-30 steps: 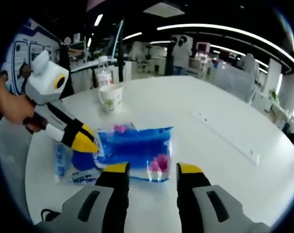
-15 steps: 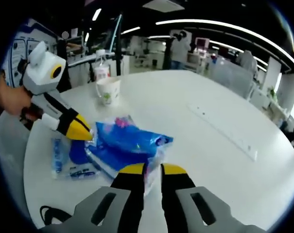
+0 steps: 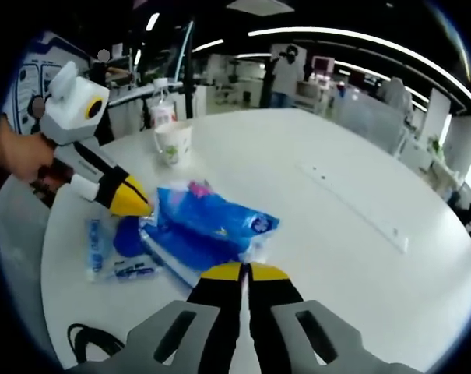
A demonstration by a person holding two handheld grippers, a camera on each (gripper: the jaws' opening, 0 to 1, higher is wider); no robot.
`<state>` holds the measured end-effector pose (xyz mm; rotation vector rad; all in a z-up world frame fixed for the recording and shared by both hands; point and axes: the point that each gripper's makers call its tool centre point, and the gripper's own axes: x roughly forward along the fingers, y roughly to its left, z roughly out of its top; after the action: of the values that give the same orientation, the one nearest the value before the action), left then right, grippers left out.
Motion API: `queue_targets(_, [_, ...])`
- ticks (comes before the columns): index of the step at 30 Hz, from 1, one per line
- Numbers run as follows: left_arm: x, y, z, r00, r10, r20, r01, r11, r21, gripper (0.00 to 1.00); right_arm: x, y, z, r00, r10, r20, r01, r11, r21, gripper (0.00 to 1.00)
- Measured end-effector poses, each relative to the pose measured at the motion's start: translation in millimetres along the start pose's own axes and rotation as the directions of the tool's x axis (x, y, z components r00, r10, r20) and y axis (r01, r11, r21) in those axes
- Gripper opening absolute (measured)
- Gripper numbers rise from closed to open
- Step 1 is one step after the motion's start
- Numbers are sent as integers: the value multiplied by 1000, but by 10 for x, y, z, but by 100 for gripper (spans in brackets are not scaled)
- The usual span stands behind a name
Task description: Arrange the tabletop items into an orderly group along one side of the table until the central work area is clear of visible clutter.
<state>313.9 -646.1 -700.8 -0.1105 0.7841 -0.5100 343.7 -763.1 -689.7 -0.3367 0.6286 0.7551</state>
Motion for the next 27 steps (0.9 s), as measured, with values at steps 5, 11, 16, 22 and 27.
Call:
queue_targets(5, [-16,-34,51,1000,-4,4,4,1000,12,2,-42,-31,35,1000,-10,9,10,1000,8,0])
queue_targets(11, [-36,-84,132,1000,-9,12,9,1000,26,2,-128,-60,57,1000,-20,18,20,1000,17,0])
queue_targets(16, [-32,-159,188,1000,-19,15,18,999,46,2,-208,-101,67,999,-33,23,33,999,23,0])
queue_targets(22, [-14,-268,261,999,-35,16,34,997,68,2,-315,-181,63,998,-51,26,50,998,29,0])
queue_targets(27, [17,-370,301,999,-49,13,48,995,88,2,-413,-231,43,997,-67,27,66,997,35,0])
